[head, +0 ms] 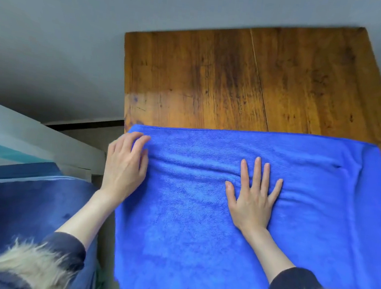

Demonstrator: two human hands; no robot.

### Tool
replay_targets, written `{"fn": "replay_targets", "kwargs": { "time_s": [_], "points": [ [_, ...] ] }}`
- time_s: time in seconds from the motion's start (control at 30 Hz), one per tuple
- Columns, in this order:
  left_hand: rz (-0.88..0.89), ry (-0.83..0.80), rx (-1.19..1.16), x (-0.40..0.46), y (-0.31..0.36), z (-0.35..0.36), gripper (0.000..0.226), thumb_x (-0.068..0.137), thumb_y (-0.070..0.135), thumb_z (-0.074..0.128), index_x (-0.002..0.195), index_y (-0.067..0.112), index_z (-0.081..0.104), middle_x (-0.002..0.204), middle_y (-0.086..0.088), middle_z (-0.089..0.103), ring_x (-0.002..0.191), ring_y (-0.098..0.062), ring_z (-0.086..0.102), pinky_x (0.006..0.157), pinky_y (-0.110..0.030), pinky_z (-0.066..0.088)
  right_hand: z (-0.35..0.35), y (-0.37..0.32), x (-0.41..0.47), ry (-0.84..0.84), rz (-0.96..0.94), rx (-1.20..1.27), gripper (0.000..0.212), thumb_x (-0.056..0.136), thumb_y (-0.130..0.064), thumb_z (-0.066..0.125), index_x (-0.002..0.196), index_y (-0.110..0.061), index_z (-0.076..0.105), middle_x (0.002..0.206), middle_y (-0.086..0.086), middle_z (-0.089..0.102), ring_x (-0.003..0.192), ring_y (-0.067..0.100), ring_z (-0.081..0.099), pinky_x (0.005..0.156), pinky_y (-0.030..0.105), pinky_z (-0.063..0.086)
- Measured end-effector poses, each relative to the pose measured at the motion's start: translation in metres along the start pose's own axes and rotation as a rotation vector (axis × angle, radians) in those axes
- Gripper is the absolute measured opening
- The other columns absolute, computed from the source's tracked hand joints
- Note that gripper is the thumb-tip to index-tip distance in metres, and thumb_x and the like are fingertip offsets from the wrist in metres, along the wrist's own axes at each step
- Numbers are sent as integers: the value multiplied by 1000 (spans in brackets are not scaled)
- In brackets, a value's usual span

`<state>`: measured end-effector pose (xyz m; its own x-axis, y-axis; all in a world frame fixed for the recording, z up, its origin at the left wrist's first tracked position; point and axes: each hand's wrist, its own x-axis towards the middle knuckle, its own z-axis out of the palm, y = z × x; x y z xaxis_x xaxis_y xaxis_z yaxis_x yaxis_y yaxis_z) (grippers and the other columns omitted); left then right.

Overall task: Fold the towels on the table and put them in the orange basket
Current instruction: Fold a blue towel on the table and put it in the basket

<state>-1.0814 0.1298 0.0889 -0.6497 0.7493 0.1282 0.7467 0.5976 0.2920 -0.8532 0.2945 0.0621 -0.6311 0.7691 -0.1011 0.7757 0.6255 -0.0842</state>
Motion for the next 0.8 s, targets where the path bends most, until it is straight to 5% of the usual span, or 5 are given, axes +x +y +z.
{"fn": "replay_targets", "kwargs": {
  "time_s": [0.17,0.33,0.5,0.63,0.8],
  "points": [
    [-69,-7,29,30,-6,1,39,85,5,57,124,10,54,120,-11,56,109,-36,44,87,-44,32,1,0,1,23,3,-11,64,89,-53,28,144,-20,32,153,10,22,142,29,19,111,62,10],
    [-24,-28,49,41,-14,-3,13,81,23,69,90,14,66,90,-2,65,98,-32,48,81,-39,25,2,-1,0,29,7,-14,64,89,-52,28,143,-19,33,153,11,24,141,30,20,111,61,10],
    [-127,-60,175,53,-30,-13,32,80,49,65,80,16,67,78,-4,63,90,-29,46,79,-40,22,3,0,0,30,9,-21,64,89,-53,28,143,-19,33,153,11,23,142,30,20,111,60,8],
    [-167,-17,220,55,-32,-16,15,87,22,59,94,12,66,96,-12,61,98,-34,47,82,-44,25,3,-1,1,18,9,-24,64,89,-52,27,144,-19,32,154,10,21,142,29,18,112,59,7],
    [-86,11,97,35,7,-5,34,83,8,54,117,10,58,124,-16,53,117,-35,48,91,-48,34,2,-2,1,8,12,-17,64,90,-53,26,144,-20,31,154,10,20,142,29,17,112,60,7]
  ]
}}
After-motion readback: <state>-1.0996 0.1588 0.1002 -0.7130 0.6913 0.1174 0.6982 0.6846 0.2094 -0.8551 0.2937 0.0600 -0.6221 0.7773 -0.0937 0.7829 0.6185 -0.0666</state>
